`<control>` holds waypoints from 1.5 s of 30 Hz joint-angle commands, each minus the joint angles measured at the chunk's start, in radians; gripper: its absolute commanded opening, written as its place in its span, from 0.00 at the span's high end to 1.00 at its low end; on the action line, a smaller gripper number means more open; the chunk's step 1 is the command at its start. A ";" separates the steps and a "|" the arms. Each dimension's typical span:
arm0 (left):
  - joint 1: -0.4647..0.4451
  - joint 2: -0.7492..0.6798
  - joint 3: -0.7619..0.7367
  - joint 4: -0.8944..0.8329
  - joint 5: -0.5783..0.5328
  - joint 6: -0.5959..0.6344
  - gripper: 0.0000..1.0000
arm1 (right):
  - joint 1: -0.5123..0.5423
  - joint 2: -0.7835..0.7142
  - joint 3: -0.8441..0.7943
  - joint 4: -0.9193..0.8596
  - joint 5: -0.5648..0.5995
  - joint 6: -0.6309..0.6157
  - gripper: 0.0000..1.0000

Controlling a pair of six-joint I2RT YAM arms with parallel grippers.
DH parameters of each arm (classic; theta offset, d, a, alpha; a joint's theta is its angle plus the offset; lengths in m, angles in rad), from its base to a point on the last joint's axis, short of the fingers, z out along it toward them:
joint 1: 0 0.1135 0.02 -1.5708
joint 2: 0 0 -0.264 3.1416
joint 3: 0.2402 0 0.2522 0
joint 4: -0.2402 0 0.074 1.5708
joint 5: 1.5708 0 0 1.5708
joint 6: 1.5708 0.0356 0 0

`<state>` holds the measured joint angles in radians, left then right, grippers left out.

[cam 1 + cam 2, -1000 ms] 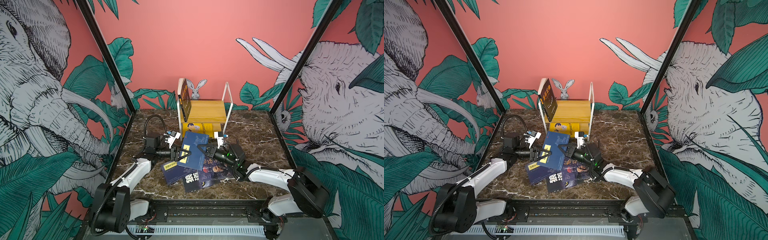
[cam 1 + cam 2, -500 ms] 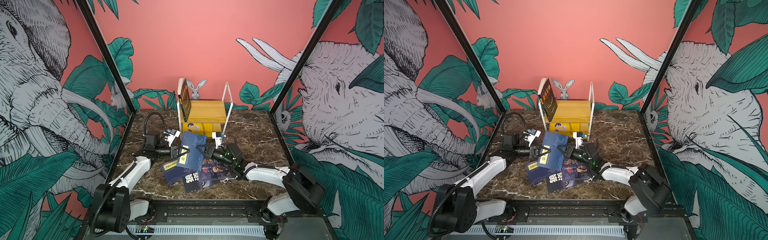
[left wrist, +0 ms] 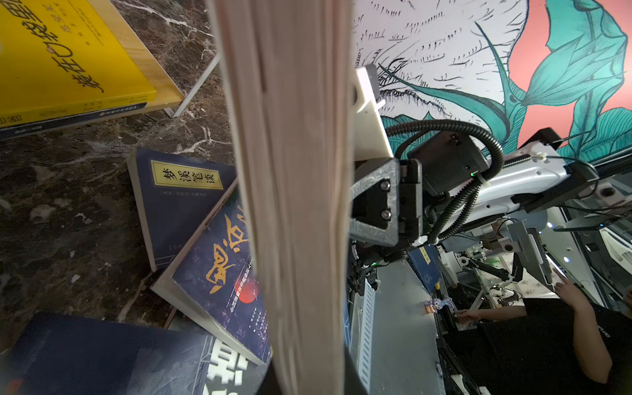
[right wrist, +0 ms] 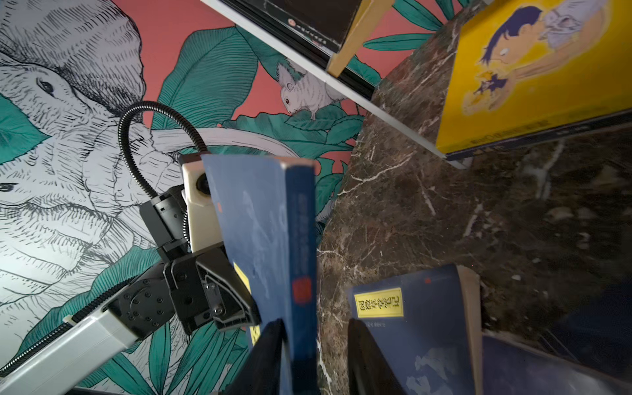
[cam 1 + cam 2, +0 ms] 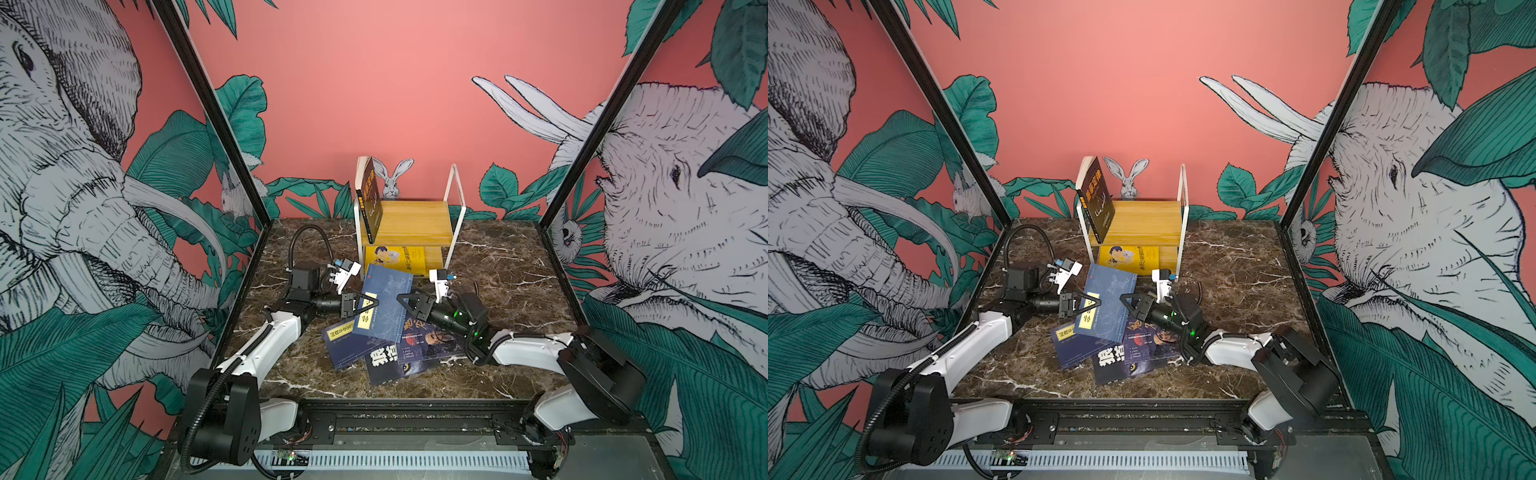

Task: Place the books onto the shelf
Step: 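Lift the dark blue book off the pile with the right gripper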

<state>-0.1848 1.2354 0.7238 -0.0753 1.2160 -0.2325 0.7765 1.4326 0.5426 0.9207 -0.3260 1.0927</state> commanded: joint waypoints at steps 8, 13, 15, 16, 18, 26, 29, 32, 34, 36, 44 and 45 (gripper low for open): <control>0.025 -0.057 0.103 -0.217 0.063 0.222 1.00 | -0.008 -0.413 -0.040 -0.531 0.281 -0.453 0.43; 0.024 -0.021 0.139 -0.232 0.094 0.232 1.00 | -0.006 -0.515 0.011 -0.725 0.355 -0.667 0.40; 0.022 -0.010 0.150 -0.247 0.108 0.238 1.00 | -0.002 -0.534 0.037 -0.778 0.366 -0.743 0.39; 0.021 -0.005 0.153 -0.247 0.112 0.242 1.00 | 0.002 -0.544 0.042 -0.791 0.380 -0.785 0.39; 0.015 0.004 0.153 -0.251 0.120 0.246 1.00 | 0.018 -0.566 0.049 -0.796 0.398 -0.900 0.37; -0.039 0.034 0.187 -0.323 0.206 0.280 1.00 | 0.158 -0.590 0.099 -0.870 0.507 -1.534 0.23; -0.051 0.049 0.198 -0.361 0.214 0.292 1.00 | 0.214 -0.597 0.113 -0.879 0.588 -1.717 0.23; -0.066 0.050 0.194 -0.368 0.228 0.307 1.00 | 0.266 -0.614 0.111 -0.866 0.626 -1.913 0.25; -0.076 0.056 0.192 -0.374 0.236 0.307 1.00 | 0.324 -0.598 0.130 -0.891 0.699 -2.081 0.25; -0.083 0.060 0.191 -0.382 0.242 0.307 1.00 | 0.381 -0.590 0.125 -0.885 0.773 -2.245 0.25; -0.105 0.075 0.174 -0.380 0.243 0.334 1.00 | 0.497 -0.565 0.110 -0.802 0.913 -2.531 0.41; -0.107 0.075 0.169 -0.370 0.248 0.335 1.00 | 0.505 -0.562 0.115 -0.819 0.908 -2.542 0.41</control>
<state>-0.2874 1.3151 0.8875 -0.4358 1.4166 0.0608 1.2556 0.8635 0.6369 0.0555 0.5095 -1.2972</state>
